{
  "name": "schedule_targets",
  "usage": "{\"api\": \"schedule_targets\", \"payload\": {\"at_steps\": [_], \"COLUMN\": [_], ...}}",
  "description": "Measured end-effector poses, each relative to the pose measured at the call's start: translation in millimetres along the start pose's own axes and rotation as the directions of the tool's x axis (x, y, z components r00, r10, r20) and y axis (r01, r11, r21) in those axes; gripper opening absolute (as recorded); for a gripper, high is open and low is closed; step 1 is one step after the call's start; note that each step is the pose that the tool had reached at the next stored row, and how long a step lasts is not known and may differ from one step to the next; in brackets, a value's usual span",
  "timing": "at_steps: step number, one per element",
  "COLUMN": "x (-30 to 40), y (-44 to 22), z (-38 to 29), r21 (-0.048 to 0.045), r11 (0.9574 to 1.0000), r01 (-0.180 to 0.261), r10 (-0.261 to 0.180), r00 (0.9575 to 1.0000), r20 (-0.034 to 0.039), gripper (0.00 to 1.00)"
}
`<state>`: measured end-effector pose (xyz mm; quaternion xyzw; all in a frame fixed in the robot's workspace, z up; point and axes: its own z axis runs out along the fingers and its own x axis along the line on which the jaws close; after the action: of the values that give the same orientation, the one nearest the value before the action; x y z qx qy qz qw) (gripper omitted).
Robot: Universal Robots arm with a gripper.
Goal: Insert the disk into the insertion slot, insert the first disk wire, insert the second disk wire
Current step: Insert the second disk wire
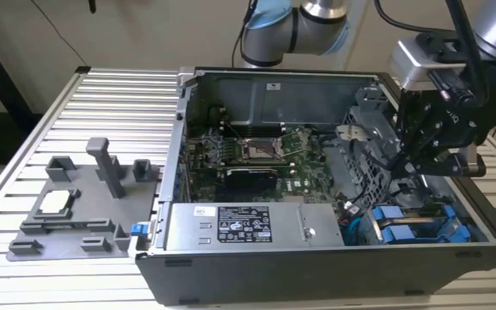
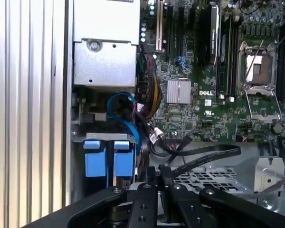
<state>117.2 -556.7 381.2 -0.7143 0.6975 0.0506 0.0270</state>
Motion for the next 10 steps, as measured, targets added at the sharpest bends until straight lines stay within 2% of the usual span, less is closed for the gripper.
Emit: {"api": "schedule_targets", "payload": {"at_steps": [5, 10], "x": [1.2, 10.7], "y": [-11.3, -16.3], "z": [-0.5, -0.4], "r21": [-0.0246, -0.0263], "r11": [0.9997, 0.9997], "r01": [-0.002, -0.001], "r10": [0.002, 0.002], "r00": [0.9999, 0.9992], "r20": [0.0155, 0.0407], "gripper": [0.16, 0.16]}}
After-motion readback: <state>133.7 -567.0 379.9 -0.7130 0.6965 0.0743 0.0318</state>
